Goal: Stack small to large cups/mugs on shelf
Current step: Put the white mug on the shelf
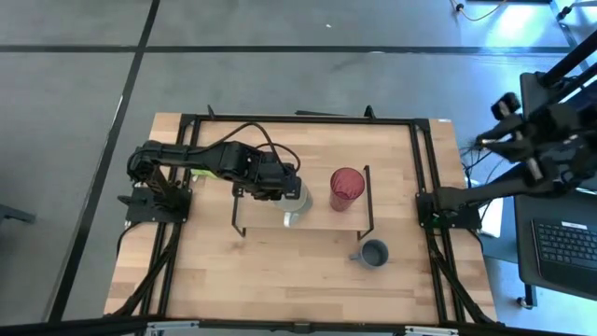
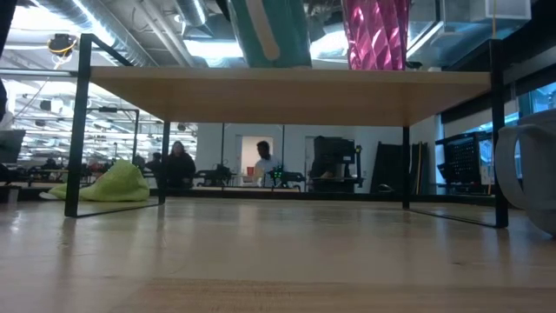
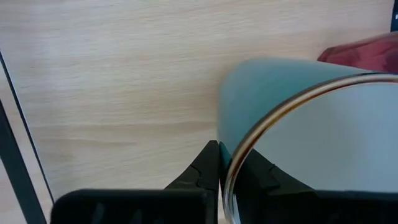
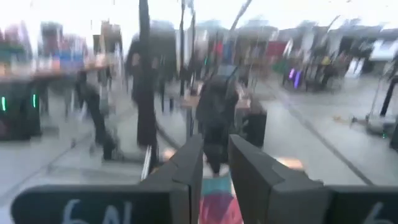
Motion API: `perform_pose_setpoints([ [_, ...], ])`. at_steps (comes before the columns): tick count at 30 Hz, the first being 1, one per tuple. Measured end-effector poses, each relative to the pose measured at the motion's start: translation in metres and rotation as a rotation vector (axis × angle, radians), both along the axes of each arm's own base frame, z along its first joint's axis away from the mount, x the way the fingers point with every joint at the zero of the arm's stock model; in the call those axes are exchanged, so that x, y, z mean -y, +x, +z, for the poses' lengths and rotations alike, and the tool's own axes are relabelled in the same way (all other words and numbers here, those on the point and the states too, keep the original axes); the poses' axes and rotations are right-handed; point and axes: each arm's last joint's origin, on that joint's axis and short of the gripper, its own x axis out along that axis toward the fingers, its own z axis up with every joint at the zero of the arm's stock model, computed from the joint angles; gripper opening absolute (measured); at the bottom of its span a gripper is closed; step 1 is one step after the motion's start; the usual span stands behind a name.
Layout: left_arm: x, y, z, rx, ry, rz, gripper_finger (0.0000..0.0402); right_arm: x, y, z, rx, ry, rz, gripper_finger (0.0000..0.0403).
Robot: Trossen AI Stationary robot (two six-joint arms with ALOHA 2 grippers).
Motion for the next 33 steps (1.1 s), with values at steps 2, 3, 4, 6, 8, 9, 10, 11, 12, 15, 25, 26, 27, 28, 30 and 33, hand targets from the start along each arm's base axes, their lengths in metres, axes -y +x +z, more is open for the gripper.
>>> perform_pose_setpoints([
  [2, 0.000, 0.000, 0.000, -0.005, -0.001, 0.000, 0.0019, 0.000, -0.012, -0.012, 0.053, 0.038, 0.002, 0.0079],
  [3, 0.000, -0.001, 0.000, -0.009, -0.002, 0.005, 0.0019, 0.001, -0.014, -0.020, 0.049, 0.049, 0.004, 0.0079],
  [4, 0.000, -0.001, -0.001, -0.017, -0.003, 0.010, 0.0019, 0.000, -0.014, -0.029, 0.031, 0.065, 0.009, 0.0079],
  [6, 0.000, 0.001, -0.005, -0.038, -0.002, 0.015, 0.0018, 0.000, -0.013, -0.047, -0.014, 0.093, 0.009, 0.0079],
  [8, 0.001, 0.005, -0.008, -0.039, -0.011, 0.018, 0.0018, 0.001, -0.015, -0.056, -0.001, 0.121, -0.002, 0.0079],
  [9, 0.001, 0.007, -0.009, -0.037, -0.018, 0.019, 0.0018, 0.001, -0.017, -0.059, 0.004, 0.134, -0.011, 0.0079],
  [10, 0.001, 0.009, -0.011, -0.037, -0.024, 0.020, 0.0018, 0.002, -0.018, -0.062, 0.010, 0.141, -0.026, 0.0079],
  [11, 0.000, 0.011, -0.011, -0.030, -0.030, 0.018, 0.0018, 0.002, -0.017, -0.065, 0.000, 0.143, -0.031, 0.0079],
  [12, 0.000, 0.012, -0.012, -0.027, -0.038, 0.013, 0.0018, 0.002, -0.014, -0.070, -0.020, 0.142, -0.035, 0.0079],
  [15, -0.003, 0.017, -0.014, -0.015, -0.046, 0.013, 0.0018, 0.002, -0.009, -0.079, -0.048, 0.155, -0.046, 0.0079],
  [25, -0.006, 0.019, -0.014, -0.010, -0.048, 0.009, 0.0020, 0.001, 0.009, -0.095, -0.103, 0.190, -0.034, 0.0079],
  [26, -0.006, 0.019, -0.014, -0.011, -0.048, 0.009, 0.0020, 0.001, 0.011, -0.096, -0.104, 0.189, -0.032, 0.0079],
  [27, -0.006, 0.019, -0.015, -0.011, -0.048, 0.009, 0.0021, 0.001, 0.012, -0.097, -0.101, 0.189, -0.031, 0.0079],
  [28, -0.006, 0.019, -0.015, -0.011, -0.048, 0.009, 0.0022, 0.000, 0.014, -0.097, -0.091, 0.186, -0.022, 0.0079],
  [30, -0.006, 0.018, -0.014, -0.007, -0.048, 0.010, 0.0023, 0.000, 0.016, -0.097, -0.088, 0.184, -0.010, 0.0079],
  [33, -0.006, 0.017, -0.013, -0.008, -0.045, 0.011, 0.0022, 0.000, 0.016, -0.098, -0.089, 0.178, -0.007, 0.0079],
])
